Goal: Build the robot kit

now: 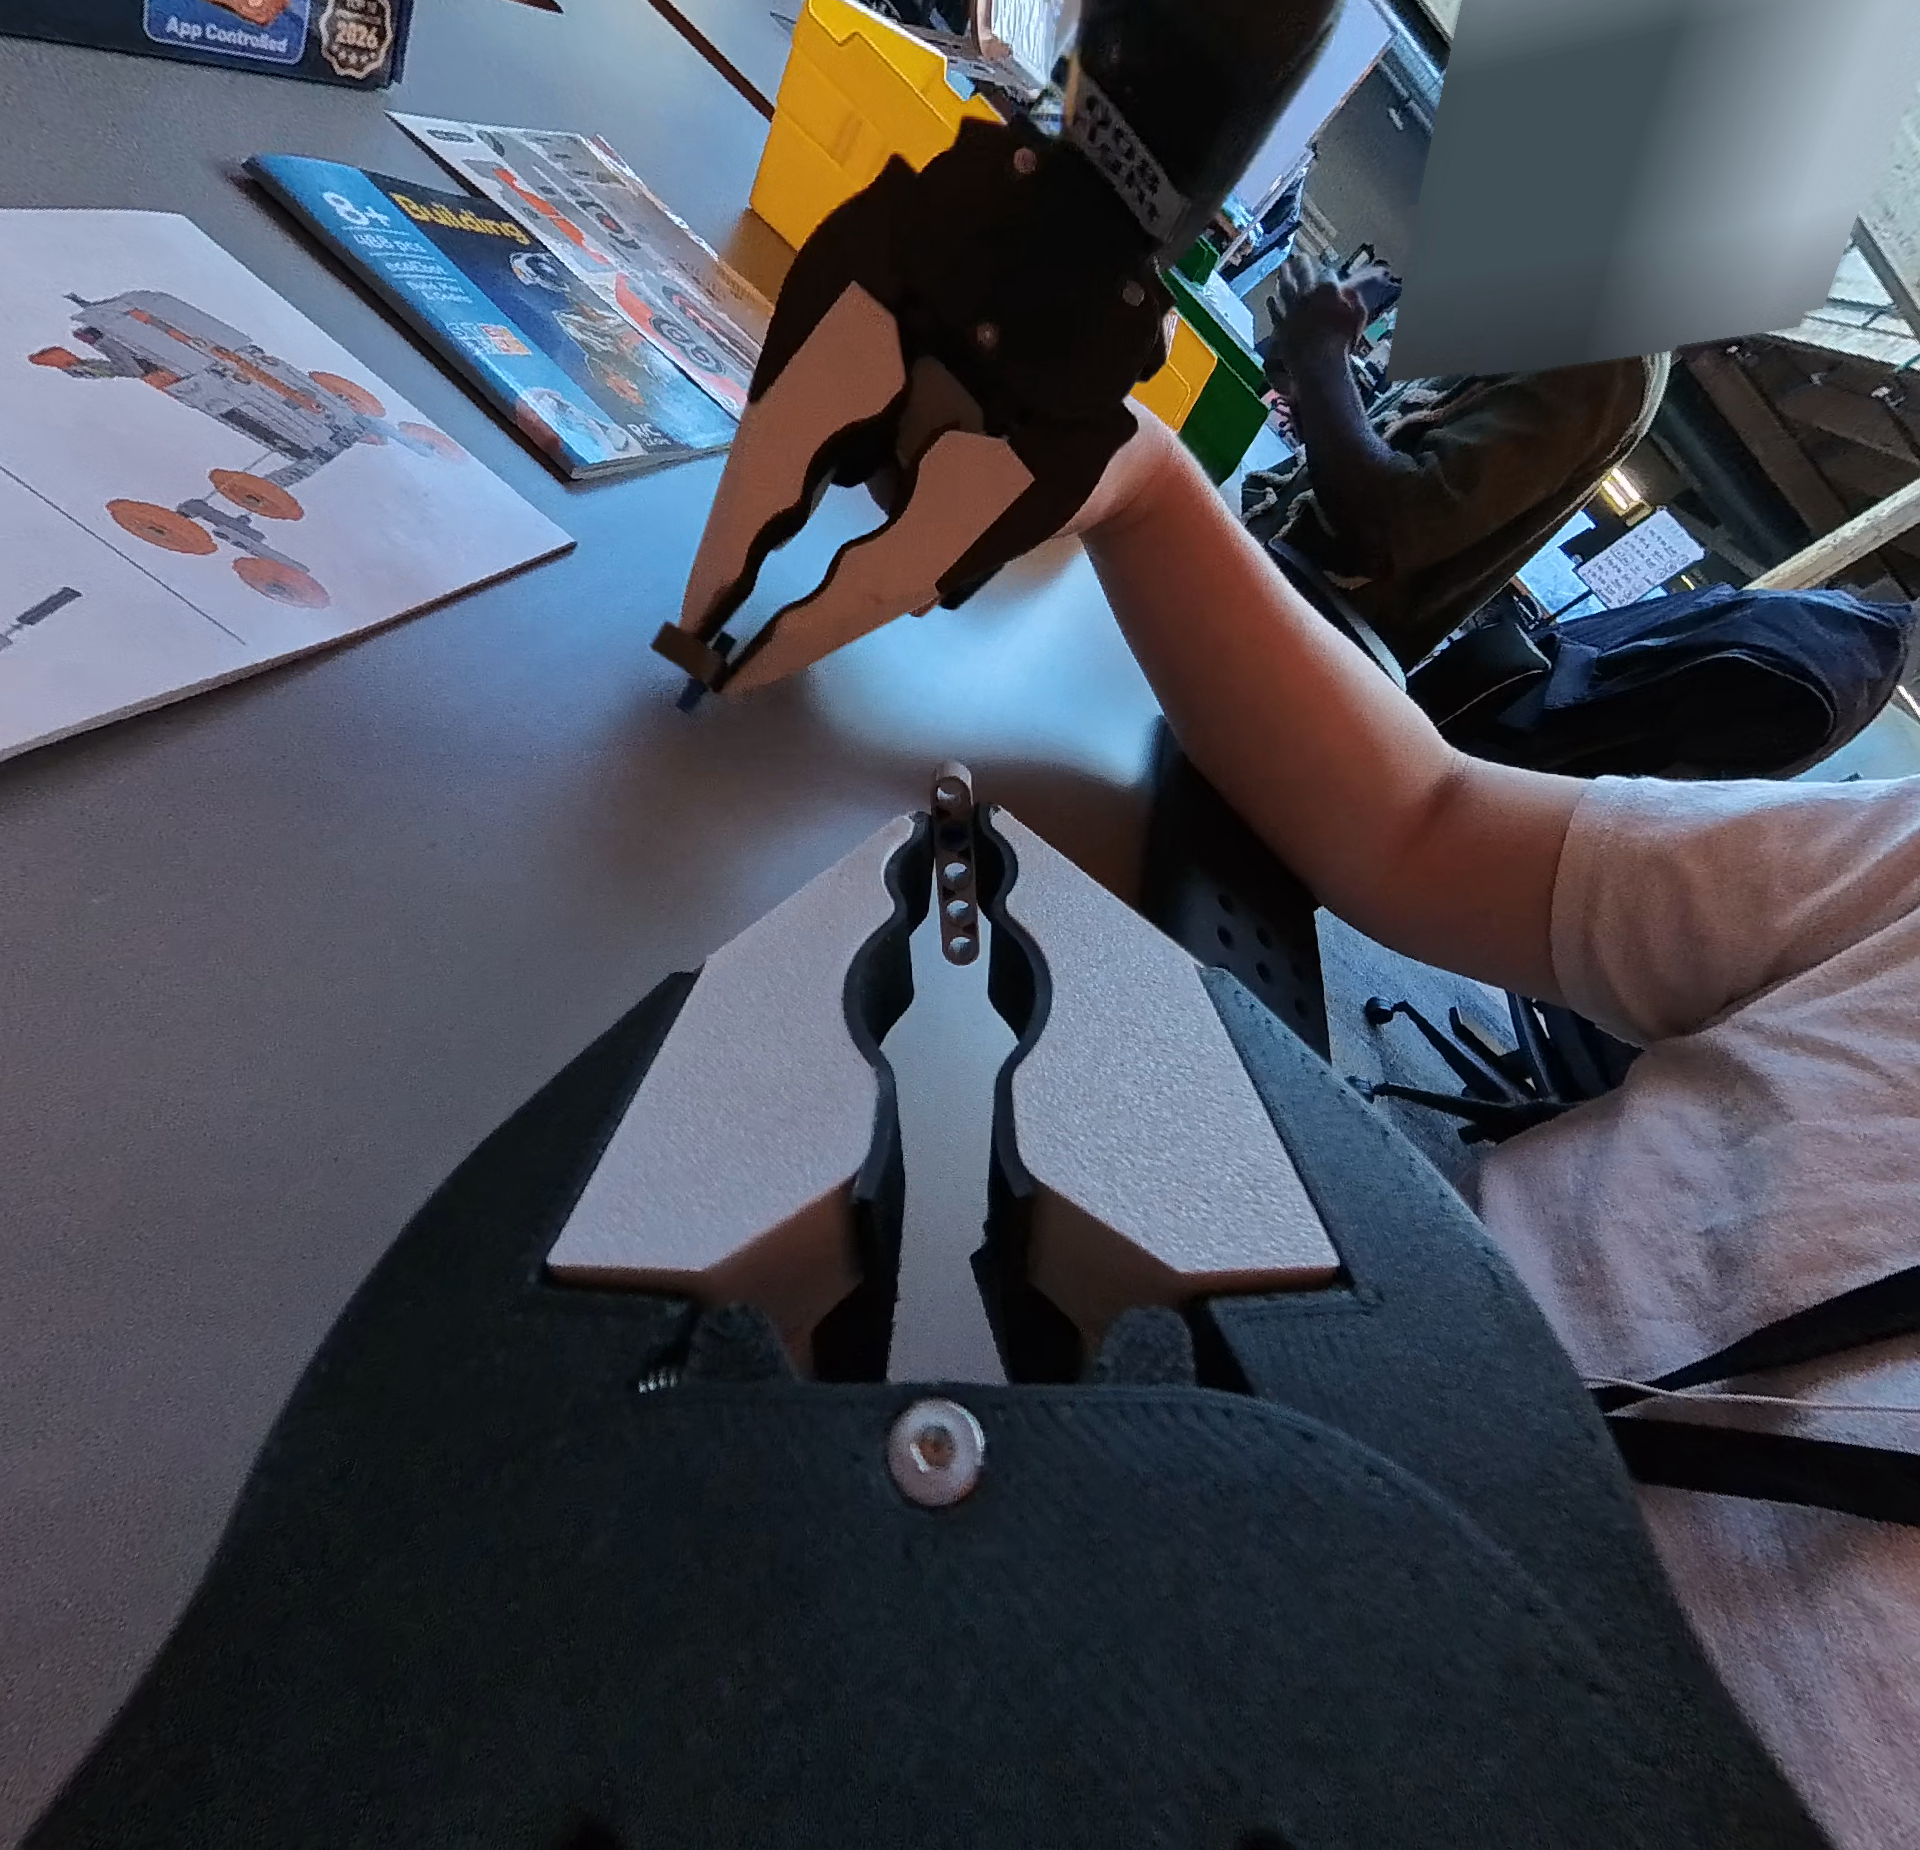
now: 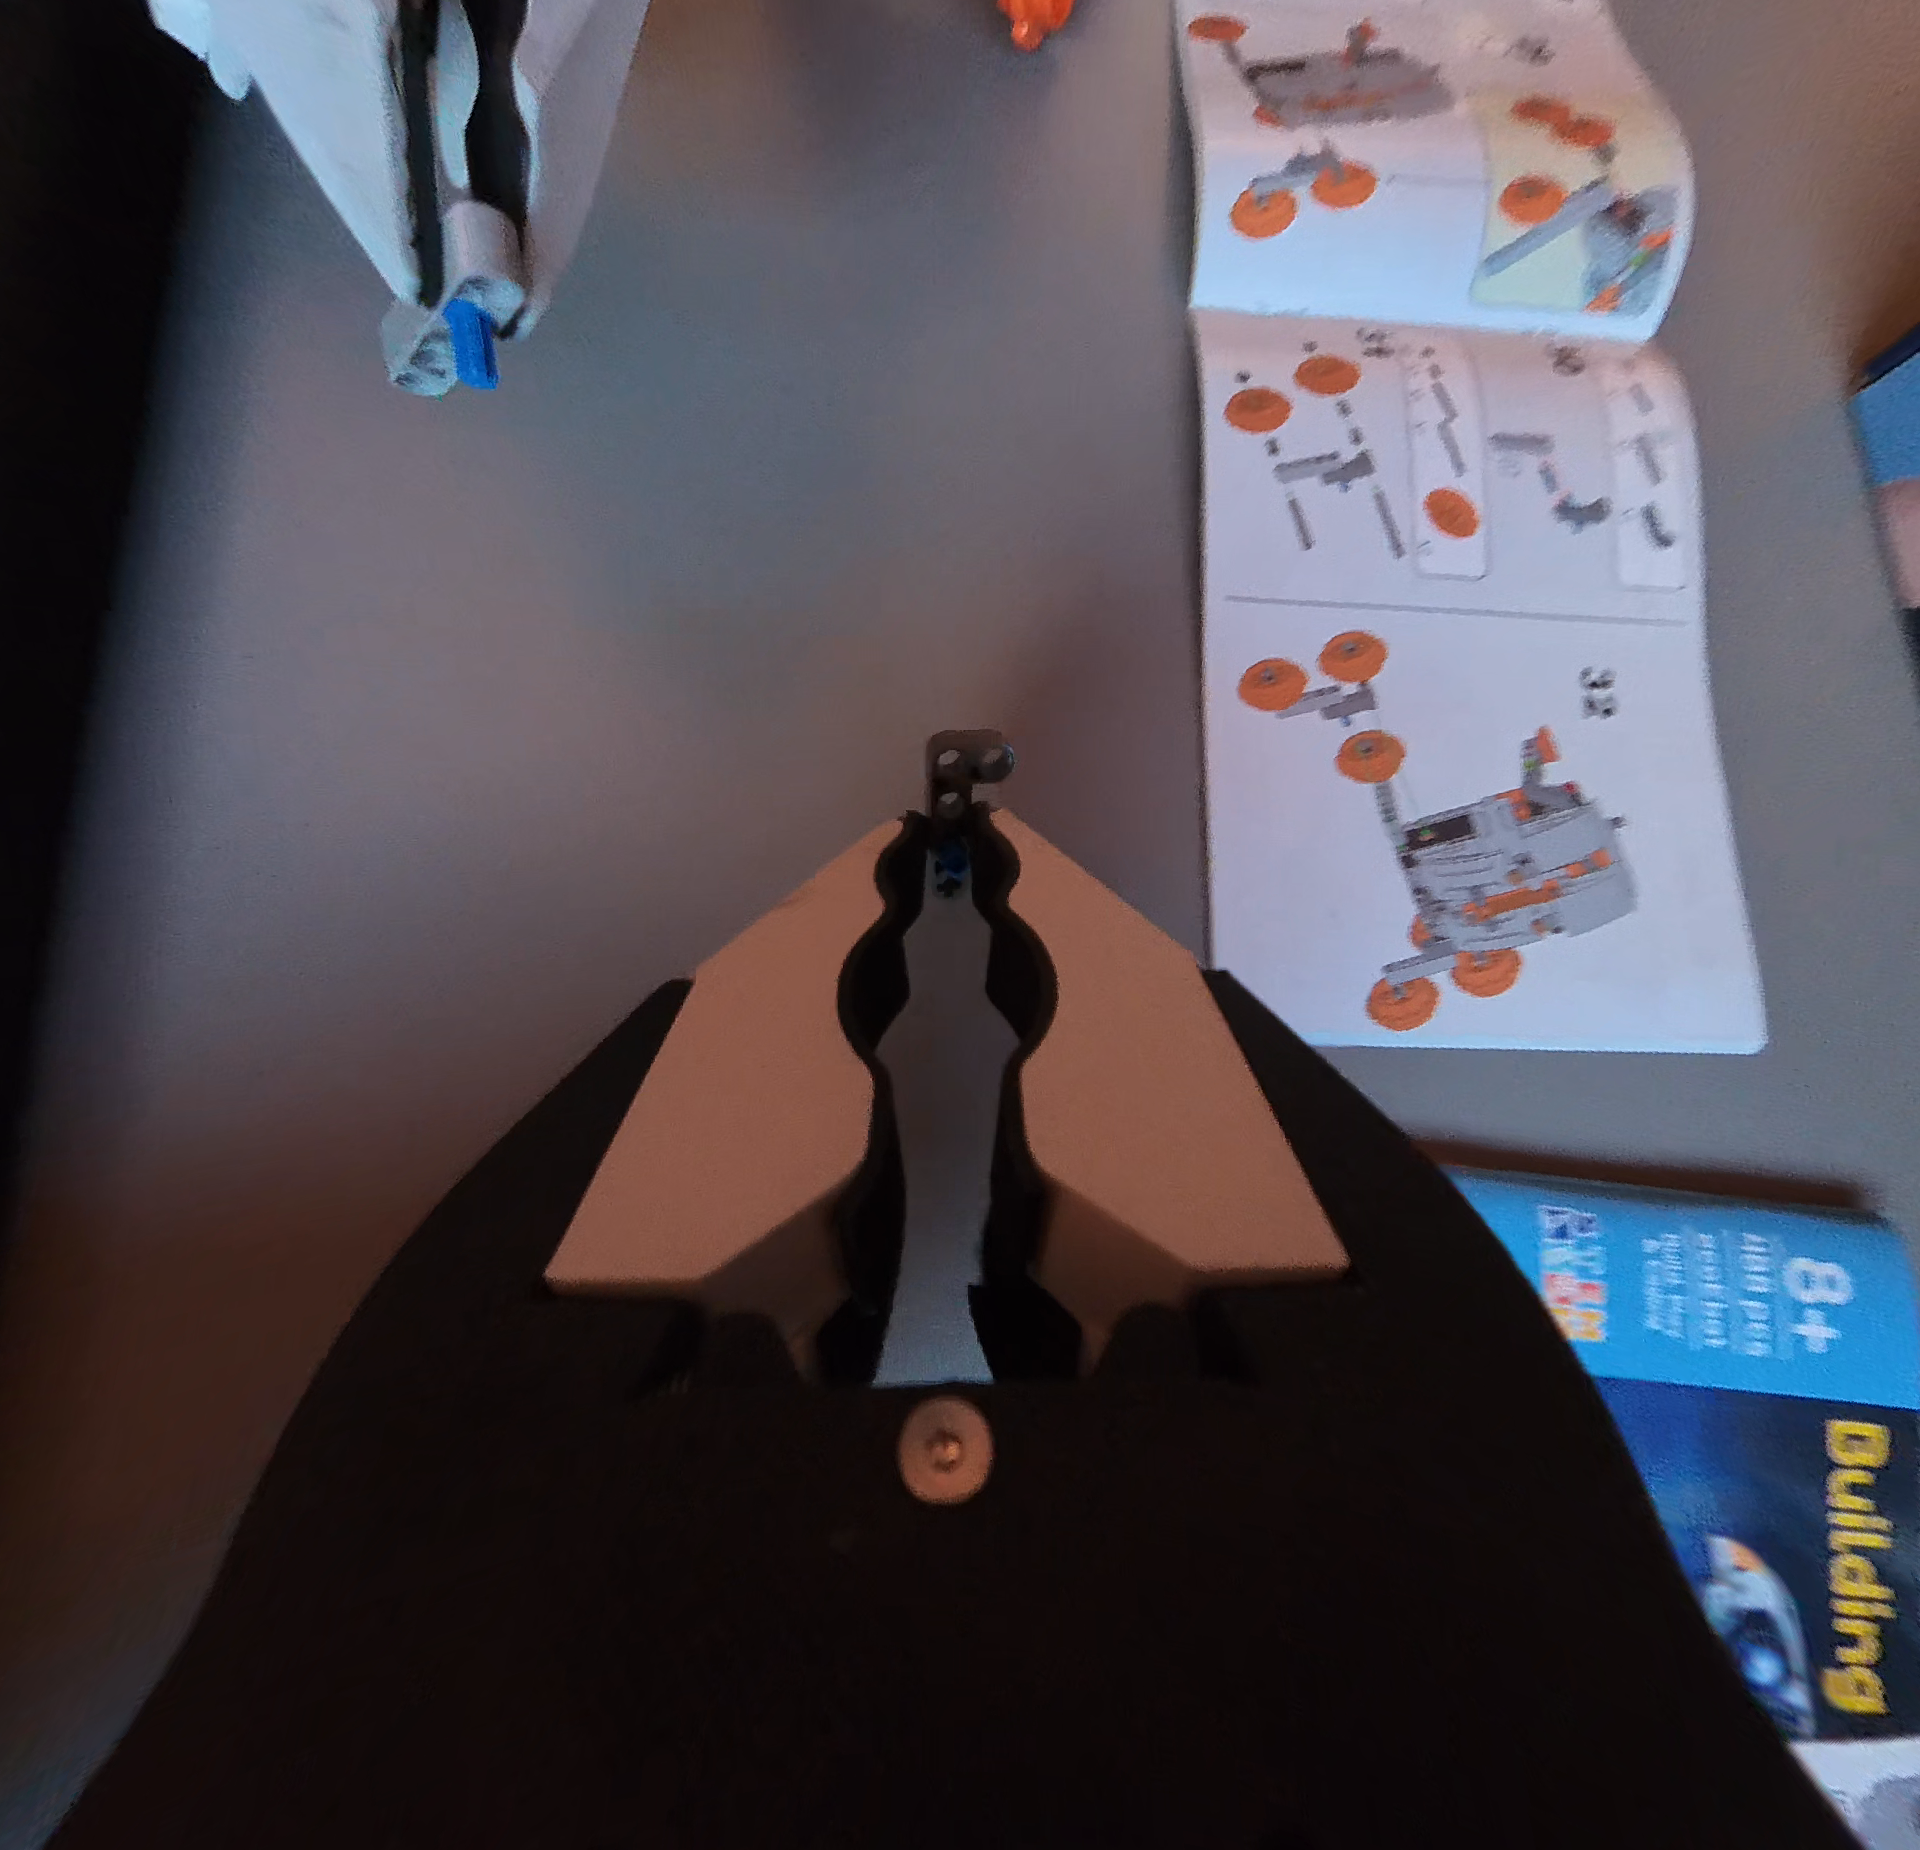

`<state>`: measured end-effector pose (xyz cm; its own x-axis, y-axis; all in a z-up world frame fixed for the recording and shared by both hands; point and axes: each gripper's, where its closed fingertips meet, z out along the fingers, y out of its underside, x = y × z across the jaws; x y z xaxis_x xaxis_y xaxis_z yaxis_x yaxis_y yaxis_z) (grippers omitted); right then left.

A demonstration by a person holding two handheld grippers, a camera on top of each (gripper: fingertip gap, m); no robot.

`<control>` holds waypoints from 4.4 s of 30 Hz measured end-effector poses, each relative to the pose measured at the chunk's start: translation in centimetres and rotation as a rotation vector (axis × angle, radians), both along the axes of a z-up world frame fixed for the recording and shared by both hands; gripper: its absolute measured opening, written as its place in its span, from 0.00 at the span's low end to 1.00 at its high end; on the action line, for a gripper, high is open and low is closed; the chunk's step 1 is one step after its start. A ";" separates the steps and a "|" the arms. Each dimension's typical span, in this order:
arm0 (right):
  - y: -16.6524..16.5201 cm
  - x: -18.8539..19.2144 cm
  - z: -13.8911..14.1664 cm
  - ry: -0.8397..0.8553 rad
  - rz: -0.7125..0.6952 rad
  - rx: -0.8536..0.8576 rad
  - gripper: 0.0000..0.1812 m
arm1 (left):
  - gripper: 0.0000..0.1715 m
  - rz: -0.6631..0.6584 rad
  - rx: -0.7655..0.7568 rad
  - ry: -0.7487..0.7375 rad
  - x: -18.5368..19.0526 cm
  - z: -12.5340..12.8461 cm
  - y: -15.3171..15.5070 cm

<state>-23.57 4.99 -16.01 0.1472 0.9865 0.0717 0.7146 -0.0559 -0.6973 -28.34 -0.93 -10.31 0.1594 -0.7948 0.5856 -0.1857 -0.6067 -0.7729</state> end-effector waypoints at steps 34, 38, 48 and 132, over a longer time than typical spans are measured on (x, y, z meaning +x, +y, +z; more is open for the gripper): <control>-0.9 -3.3 9.7 0.635 -0.081 -0.540 0.04 | 0.03 0.077 -0.009 -0.053 -0.8 0.9 1.4; -2.3 -4.4 11.5 0.780 -0.083 -0.691 0.04 | 0.03 0.094 0.031 -0.119 -1.1 2.2 1.7; -3.0 -5.8 11.3 0.880 -0.132 -0.668 0.04 | 0.03 0.050 -0.027 -0.287 -1.1 4.3 1.3; -6.4 -6.3 1.1 0.370 0.031 -0.614 0.04 | 0.03 -0.232 0.218 0.248 -0.8 -5.6 -1.3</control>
<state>-29.90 -1.41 -14.86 0.0255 0.8367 -0.5471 0.4453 -0.4995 -0.7431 -29.18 -2.23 -15.90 0.0761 -0.9277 0.3655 -0.4959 -0.3532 -0.7933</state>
